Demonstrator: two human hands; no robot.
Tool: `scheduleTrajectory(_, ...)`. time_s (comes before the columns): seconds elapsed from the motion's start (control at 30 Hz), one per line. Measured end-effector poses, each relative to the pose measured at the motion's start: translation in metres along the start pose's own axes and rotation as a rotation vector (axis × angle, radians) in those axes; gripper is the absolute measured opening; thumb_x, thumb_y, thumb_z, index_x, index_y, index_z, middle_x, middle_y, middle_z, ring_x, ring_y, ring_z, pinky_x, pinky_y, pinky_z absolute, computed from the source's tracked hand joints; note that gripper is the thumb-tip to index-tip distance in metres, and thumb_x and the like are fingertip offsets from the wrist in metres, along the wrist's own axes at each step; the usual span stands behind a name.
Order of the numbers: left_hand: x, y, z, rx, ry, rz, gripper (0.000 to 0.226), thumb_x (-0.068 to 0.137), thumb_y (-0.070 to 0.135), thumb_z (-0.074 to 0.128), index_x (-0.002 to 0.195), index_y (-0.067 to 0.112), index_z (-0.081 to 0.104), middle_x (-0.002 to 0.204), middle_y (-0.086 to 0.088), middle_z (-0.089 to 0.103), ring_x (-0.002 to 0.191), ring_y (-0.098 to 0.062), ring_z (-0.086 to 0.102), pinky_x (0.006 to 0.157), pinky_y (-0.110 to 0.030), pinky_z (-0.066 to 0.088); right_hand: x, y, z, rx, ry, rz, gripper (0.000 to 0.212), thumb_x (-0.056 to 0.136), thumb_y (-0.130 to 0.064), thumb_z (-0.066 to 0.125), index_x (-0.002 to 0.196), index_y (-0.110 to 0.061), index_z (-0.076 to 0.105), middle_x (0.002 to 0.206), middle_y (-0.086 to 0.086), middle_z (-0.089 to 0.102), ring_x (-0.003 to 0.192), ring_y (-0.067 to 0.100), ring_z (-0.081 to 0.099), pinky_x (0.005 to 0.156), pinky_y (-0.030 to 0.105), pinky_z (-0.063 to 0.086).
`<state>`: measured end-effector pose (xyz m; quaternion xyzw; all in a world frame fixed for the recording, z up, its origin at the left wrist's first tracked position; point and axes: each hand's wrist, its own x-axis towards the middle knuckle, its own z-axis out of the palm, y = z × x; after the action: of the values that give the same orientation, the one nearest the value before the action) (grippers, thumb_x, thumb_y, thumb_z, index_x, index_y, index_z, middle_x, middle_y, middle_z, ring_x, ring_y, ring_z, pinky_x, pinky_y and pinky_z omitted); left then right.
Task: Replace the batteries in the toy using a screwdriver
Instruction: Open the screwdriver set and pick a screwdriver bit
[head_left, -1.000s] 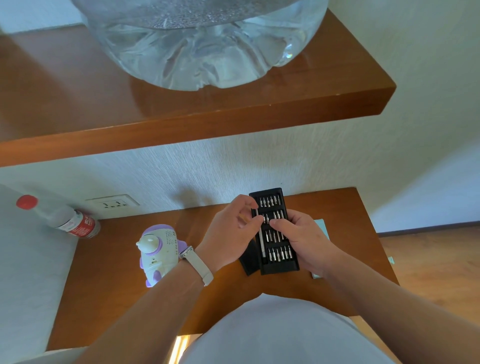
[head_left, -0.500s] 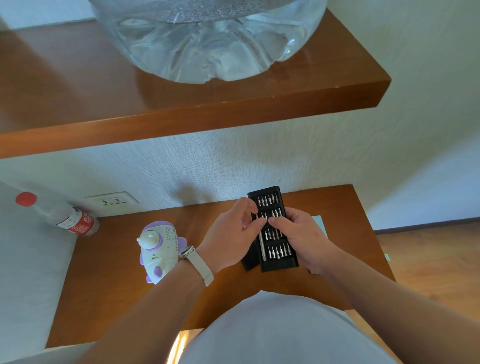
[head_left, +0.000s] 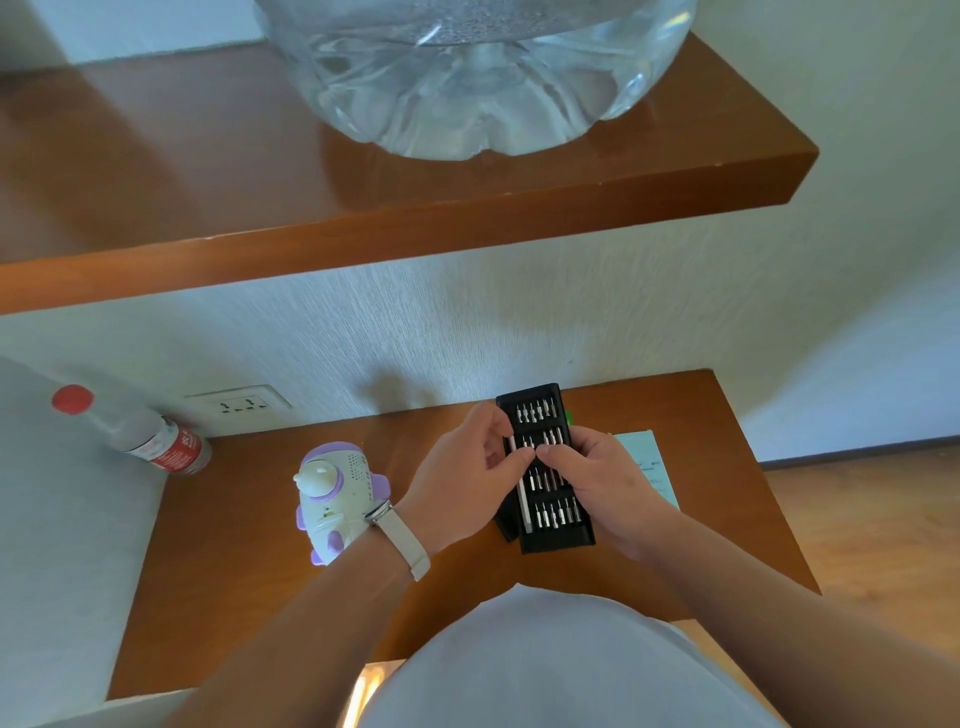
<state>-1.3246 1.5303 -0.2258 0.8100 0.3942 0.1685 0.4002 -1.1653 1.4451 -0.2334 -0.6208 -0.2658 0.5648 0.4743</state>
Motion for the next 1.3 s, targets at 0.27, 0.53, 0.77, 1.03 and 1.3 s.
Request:
scheduleTrajectory(0.27, -0.024, -0.015, -0.007, -0.365, 0.159, -0.189, 0.020, 0.090, 0.023, 0.072, 0.098, 0.028, 0.055, 0.082, 0.004, 0.071, 0.078, -0.013, 0.072, 0.067, -0.022, 0.058, 0.006, 0.012, 0.026, -0.026, -0.012, 0.020, 0.014, 0.096, -0.029, 0.061, 0.107, -0.022, 0.066, 0.093, 0.004, 0.077, 0.087, 0.021, 0.075, 0.079, 0.039, 0.060)
scheduleTrajectory(0.53, -0.038, -0.036, -0.035, -0.621, 0.281, -0.410, 0.002, 0.090, 0.018, 0.072, 0.092, 0.016, 0.072, 0.077, 0.004, 0.073, 0.075, -0.012, 0.070, 0.069, -0.022, 0.056, 0.034, 0.040, 0.046, -0.154, -0.023, 0.102, 0.015, 0.093, -0.033, 0.064, 0.102, -0.021, 0.069, 0.089, 0.000, 0.078, 0.082, 0.016, 0.076, 0.073, 0.035, 0.060)
scheduleTrajectory(0.77, -0.049, -0.050, -0.056, -0.657, 0.283, -0.470, 0.008, 0.091, 0.012, 0.069, 0.097, 0.013, 0.074, 0.081, -0.001, 0.075, 0.086, -0.021, 0.074, 0.083, -0.036, 0.061, 0.074, 0.090, 0.061, -0.454, -0.025, 0.242, 0.013, 0.091, -0.040, 0.066, 0.088, -0.028, 0.069, 0.081, -0.005, 0.076, 0.075, 0.011, 0.073, 0.073, 0.034, 0.062)
scheduleTrajectory(1.03, -0.065, -0.063, -0.068, -0.663, 0.244, -0.493, 0.008, 0.093, 0.008, 0.066, 0.093, 0.012, 0.073, 0.074, 0.005, 0.073, 0.082, -0.019, 0.074, 0.073, -0.025, 0.060, 0.112, 0.120, 0.089, -0.647, -0.012, 0.255, 0.020, 0.092, -0.040, 0.063, 0.091, -0.020, 0.065, 0.085, -0.005, 0.071, 0.078, 0.011, 0.067, 0.072, 0.031, 0.057)
scheduleTrajectory(1.3, -0.069, -0.071, -0.062, -0.620, 0.150, -0.468, 0.009, 0.093, 0.011, 0.067, 0.093, 0.019, 0.072, 0.076, 0.012, 0.073, 0.082, -0.017, 0.074, 0.080, -0.033, 0.061, 0.123, 0.121, 0.095, -0.997, 0.085, 0.249, 0.038, 0.089, -0.053, 0.062, 0.089, -0.016, 0.058, 0.080, 0.001, 0.068, 0.073, 0.017, 0.066, 0.064, 0.036, 0.056)
